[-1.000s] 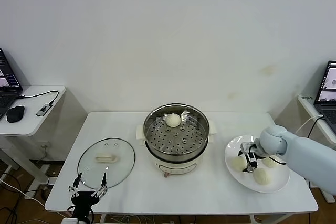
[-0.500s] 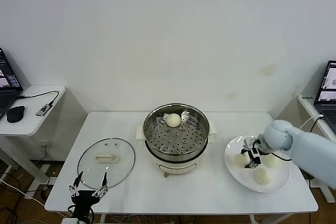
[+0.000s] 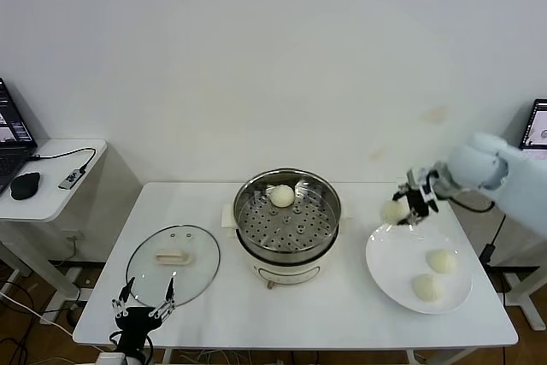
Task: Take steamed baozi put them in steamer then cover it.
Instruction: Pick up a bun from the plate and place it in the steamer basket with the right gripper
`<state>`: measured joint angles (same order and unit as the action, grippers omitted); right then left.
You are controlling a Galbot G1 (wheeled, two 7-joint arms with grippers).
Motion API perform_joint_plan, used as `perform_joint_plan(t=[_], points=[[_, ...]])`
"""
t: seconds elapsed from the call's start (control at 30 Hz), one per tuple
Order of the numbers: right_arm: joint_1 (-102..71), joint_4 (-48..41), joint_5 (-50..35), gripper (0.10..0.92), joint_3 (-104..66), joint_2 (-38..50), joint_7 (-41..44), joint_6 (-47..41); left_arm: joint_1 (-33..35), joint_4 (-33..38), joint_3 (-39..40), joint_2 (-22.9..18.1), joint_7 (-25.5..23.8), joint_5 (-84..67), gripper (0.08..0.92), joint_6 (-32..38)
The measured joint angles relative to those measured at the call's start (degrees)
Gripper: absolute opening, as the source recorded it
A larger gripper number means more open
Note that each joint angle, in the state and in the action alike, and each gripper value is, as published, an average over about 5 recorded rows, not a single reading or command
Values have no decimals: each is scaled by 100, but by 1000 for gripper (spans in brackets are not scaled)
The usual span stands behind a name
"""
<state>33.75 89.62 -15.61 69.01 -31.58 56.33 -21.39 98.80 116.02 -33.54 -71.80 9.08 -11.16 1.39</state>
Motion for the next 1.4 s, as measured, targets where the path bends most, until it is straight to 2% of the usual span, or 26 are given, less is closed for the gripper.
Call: perform_joint_plan(t=[0.53,0.97,1.4], points=[[389,-245,-1448,602,391,-1914,-818,-1019,-102,-84,-161,-55,1,-571,823,-2],[-376,-957,-1698,602,316,-3271,-1395,-1537,-165,-102,-220,-83,11,-607,823,16],[-921,-1562,-1718,624,239,-3919,-1669,-1728,-215,-138,-224,-71,14,-626,823,27]])
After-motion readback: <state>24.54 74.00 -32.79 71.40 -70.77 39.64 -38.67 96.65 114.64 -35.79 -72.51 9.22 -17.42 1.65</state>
